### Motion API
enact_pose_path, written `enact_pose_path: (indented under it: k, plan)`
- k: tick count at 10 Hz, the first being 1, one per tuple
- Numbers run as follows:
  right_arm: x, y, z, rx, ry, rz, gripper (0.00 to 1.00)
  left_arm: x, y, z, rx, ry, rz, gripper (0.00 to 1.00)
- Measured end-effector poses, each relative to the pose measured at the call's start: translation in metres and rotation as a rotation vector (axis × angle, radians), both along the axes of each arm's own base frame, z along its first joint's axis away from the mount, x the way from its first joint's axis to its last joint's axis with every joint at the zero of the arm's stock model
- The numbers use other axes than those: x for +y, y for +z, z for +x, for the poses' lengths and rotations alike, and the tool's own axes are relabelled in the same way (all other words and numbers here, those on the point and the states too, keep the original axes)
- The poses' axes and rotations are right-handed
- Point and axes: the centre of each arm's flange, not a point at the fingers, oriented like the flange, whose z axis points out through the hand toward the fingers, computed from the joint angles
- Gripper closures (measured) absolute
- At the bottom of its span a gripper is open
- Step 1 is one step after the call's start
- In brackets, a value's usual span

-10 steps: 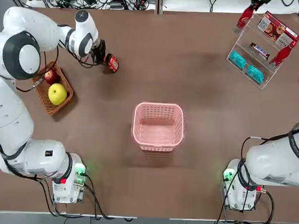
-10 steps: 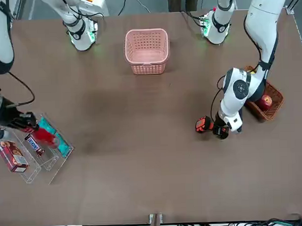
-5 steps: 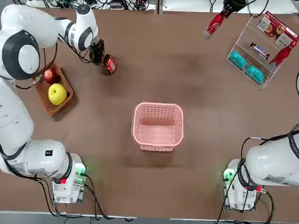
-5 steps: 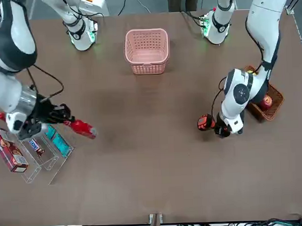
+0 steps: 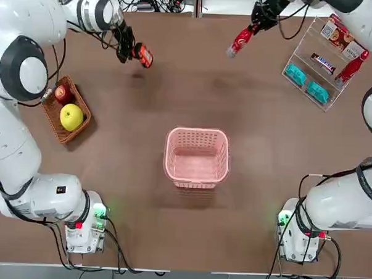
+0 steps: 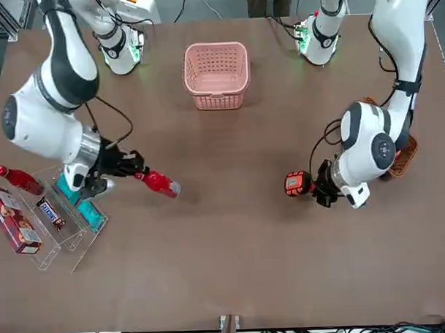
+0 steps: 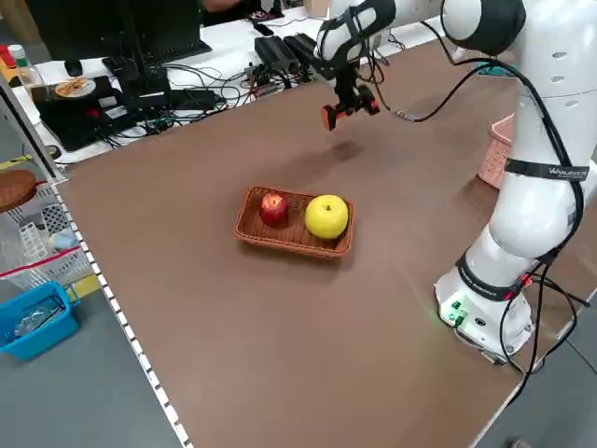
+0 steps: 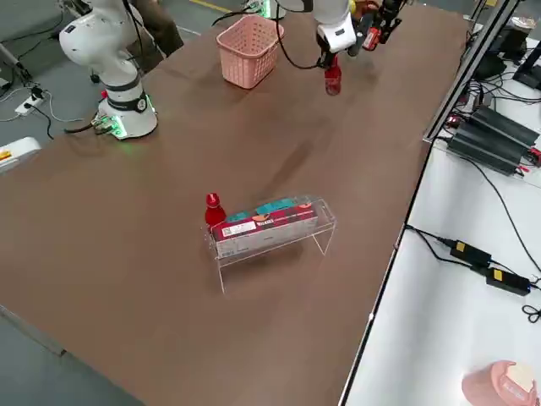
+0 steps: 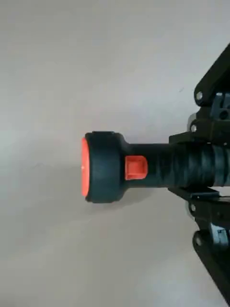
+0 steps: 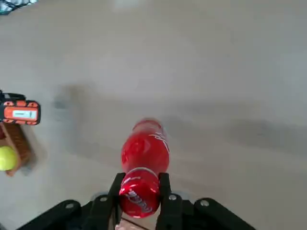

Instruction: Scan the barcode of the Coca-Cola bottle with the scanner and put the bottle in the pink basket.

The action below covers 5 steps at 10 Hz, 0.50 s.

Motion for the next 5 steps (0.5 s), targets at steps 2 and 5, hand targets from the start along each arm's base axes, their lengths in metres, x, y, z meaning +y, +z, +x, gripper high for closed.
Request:
enact_pose_path:
  k: [2, 5]
  plan:
    - [0.049, 0.006, -0.011, -0.013, -0.051, 0.037, 0.67, 0.000, 0.027, 0.014, -0.022, 0.077, -0.089, 0.63]
    - [0.113, -0.002, -0.031, -0.003, -0.089, 0.119, 0.67, -0.025, 0.043, 0.014, -0.013, 0.114, -0.169, 0.63]
